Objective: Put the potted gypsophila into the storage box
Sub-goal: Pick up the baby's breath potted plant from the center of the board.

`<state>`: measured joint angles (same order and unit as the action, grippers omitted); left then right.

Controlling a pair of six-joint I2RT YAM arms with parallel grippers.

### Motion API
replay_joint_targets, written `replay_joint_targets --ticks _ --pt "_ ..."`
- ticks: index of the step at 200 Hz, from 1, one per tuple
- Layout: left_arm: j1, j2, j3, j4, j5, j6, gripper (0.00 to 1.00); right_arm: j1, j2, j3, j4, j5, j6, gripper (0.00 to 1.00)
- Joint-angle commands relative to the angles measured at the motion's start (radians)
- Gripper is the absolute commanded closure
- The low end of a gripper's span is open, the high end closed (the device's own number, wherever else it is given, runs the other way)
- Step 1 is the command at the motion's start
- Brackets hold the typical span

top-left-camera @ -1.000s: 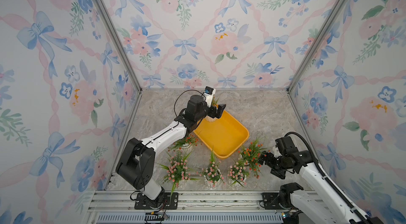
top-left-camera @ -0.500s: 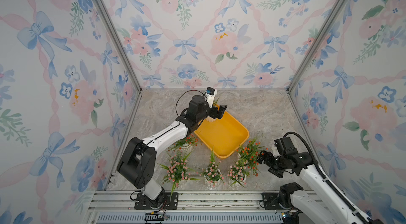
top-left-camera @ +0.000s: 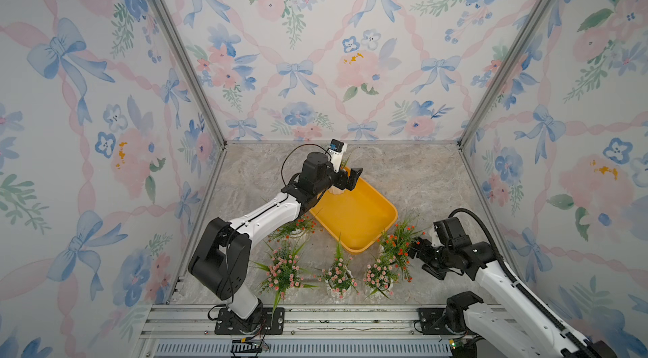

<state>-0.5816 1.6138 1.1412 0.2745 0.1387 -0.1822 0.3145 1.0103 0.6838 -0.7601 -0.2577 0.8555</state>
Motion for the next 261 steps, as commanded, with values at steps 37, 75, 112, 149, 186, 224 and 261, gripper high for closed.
replay_joint_targets --ticks 37,75,112,149,186,224,261 --pt "0.008 -0.005 -0.007 -0.013 -0.017 0.023 0.02 0.066 0.154 0.099 -0.031 0.079 -0.019 0.29" --pt "0.008 -0.004 -0.007 -0.014 -0.026 0.026 0.02 0.078 0.184 0.129 -0.036 0.099 -0.038 0.54" --pt "0.009 0.003 -0.002 -0.014 -0.036 0.031 0.02 0.083 0.198 0.129 -0.019 0.104 -0.025 0.64" --pt "0.009 0.022 0.012 -0.013 -0.034 0.027 0.02 0.104 0.233 0.129 0.001 0.106 -0.009 0.74" --pt "0.011 0.023 0.012 -0.014 -0.070 0.045 0.02 0.133 0.288 0.161 -0.014 0.112 -0.010 0.80" --pt "0.027 0.012 0.021 -0.015 -0.075 0.051 0.02 0.146 0.317 0.202 -0.054 0.128 -0.018 0.92" --pt "0.032 0.011 0.026 -0.012 -0.078 0.051 0.02 0.145 0.318 0.238 -0.083 0.154 -0.018 1.00"
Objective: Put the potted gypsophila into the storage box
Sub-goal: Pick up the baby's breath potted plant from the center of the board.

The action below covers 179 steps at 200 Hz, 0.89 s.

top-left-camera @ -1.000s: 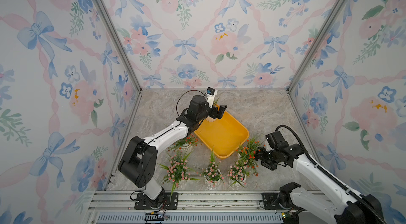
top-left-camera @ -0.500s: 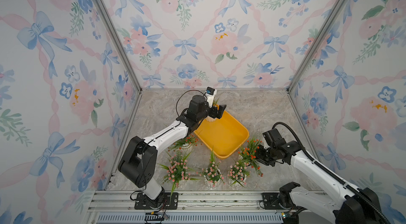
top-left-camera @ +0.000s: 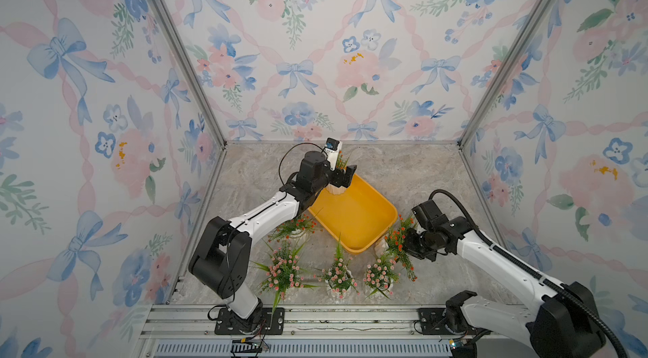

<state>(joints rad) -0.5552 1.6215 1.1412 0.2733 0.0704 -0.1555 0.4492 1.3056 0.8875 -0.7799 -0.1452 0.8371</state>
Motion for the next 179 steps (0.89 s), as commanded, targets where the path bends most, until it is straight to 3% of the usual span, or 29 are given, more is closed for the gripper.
replay_joint_targets --ticks 1,97,179 --pt "0.006 0.004 0.026 -0.011 -0.009 0.024 0.02 0.011 0.023 0.035 -0.063 0.042 0.001 1.00" --pt "0.042 0.010 0.049 -0.011 0.002 0.028 0.02 -0.006 0.019 0.220 -0.205 0.125 -0.038 1.00" --pt "0.084 -0.009 0.065 -0.011 0.055 0.006 0.02 -0.035 0.197 0.503 -0.158 0.078 -0.083 1.00"
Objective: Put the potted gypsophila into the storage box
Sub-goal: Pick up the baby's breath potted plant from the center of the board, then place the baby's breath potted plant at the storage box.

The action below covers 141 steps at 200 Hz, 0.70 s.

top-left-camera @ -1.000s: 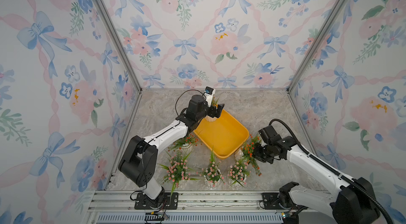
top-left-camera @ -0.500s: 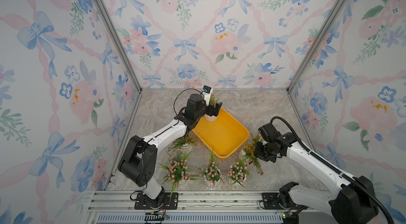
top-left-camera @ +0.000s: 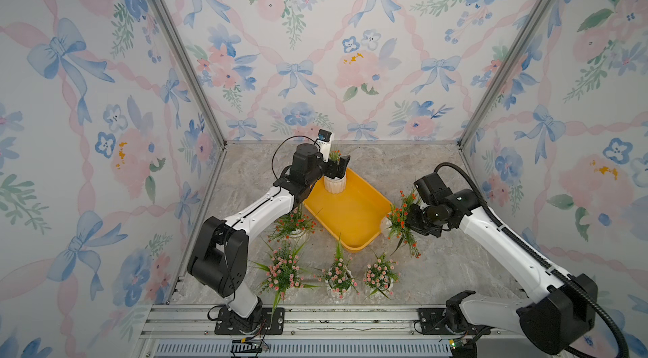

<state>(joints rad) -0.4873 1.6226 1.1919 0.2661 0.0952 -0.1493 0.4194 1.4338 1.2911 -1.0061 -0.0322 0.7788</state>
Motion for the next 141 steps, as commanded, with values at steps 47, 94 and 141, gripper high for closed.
replay_joint_targets --ticks 47,94,141 --pt "0.064 -0.036 -0.004 -0.005 0.111 -0.026 0.02 -0.002 0.265 0.262 0.184 -0.085 -0.029 1.00" --pt "0.115 -0.091 -0.032 -0.006 0.154 -0.011 0.02 0.040 0.551 0.477 0.240 -0.076 -0.023 1.00" --pt "0.142 -0.120 -0.069 -0.004 0.131 0.016 0.02 0.075 0.766 0.690 0.209 -0.020 -0.020 1.00"
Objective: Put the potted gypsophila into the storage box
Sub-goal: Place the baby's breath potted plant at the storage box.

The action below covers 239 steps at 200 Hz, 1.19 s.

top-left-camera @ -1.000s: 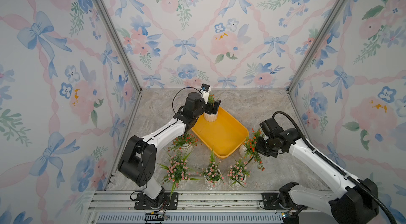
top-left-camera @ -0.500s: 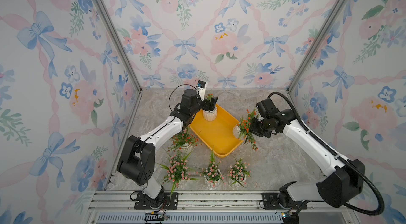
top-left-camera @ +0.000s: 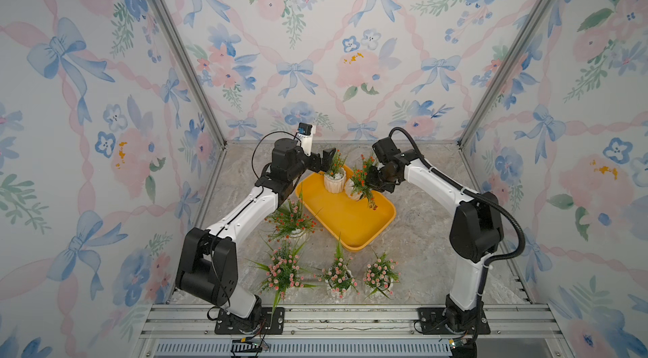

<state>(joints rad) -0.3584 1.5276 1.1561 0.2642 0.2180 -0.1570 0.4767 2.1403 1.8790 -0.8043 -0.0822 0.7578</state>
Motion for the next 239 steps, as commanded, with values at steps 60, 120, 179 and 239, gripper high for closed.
replay_joint_targets --ticks 60,120,179,239 --pt "0.023 -0.020 -0.033 -0.004 -0.023 -0.017 0.02 0.028 0.205 0.361 -0.254 0.124 -0.055 1.00" --pt "0.019 -0.013 -0.016 -0.004 -0.091 -0.049 0.02 0.025 0.238 0.365 -0.274 0.064 -0.091 1.00" --pt "0.017 -0.050 -0.052 -0.005 -0.131 -0.063 0.02 0.027 0.268 0.399 -0.250 0.058 -0.106 1.00" --pt "0.018 -0.071 -0.076 -0.004 -0.146 -0.051 0.02 0.042 0.310 0.424 -0.219 0.030 -0.093 1.00"
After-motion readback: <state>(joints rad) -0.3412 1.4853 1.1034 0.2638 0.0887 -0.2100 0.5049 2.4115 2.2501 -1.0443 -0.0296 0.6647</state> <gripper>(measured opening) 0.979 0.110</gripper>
